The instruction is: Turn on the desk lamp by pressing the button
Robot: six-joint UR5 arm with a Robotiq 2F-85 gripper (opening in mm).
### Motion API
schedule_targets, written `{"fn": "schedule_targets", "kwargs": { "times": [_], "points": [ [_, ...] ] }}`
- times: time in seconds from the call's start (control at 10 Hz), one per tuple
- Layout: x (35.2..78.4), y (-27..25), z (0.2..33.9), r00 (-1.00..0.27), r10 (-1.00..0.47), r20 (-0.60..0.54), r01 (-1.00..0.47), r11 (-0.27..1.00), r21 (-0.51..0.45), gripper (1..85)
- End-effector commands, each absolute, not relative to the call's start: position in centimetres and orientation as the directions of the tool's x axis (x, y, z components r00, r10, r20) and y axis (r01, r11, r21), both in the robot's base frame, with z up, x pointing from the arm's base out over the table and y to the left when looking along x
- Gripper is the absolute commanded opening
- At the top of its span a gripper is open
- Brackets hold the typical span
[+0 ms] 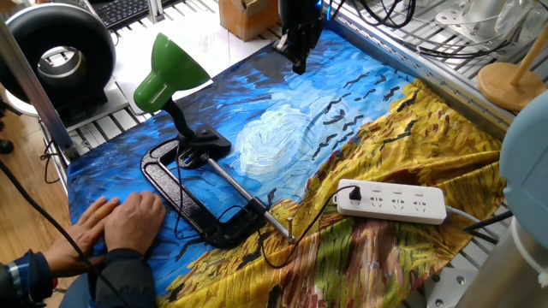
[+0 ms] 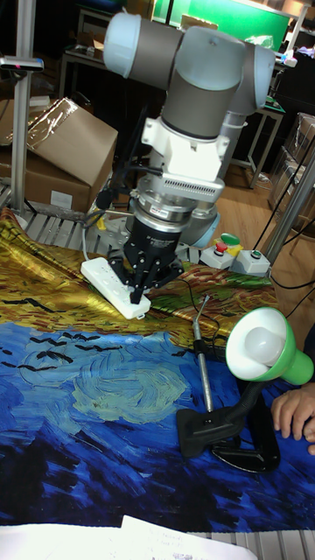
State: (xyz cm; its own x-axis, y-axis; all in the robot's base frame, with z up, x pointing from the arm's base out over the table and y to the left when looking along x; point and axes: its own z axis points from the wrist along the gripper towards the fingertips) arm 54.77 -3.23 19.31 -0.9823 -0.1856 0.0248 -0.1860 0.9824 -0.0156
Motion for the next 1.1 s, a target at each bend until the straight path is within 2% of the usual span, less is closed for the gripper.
{"fn": "schedule_targets", "kwargs": {
  "times": [0.0, 0.7, 0.9, 1.0],
  "points": [
    [55.5, -3.1, 19.2, -0.981, -0.194, -0.02, -0.194, 0.981, 0.011, 1.0],
    [57.7, -2.2, 19.2, -0.991, -0.053, -0.125, -0.06, 0.997, 0.05, 1.0],
    [57.7, -1.5, 19.2, -0.993, 0.002, -0.122, -0.008, 0.996, 0.084, 1.0],
    [56.7, -1.6, 19.1, -0.996, -0.019, -0.087, -0.026, 0.997, 0.075, 1.0]
  ]
}}
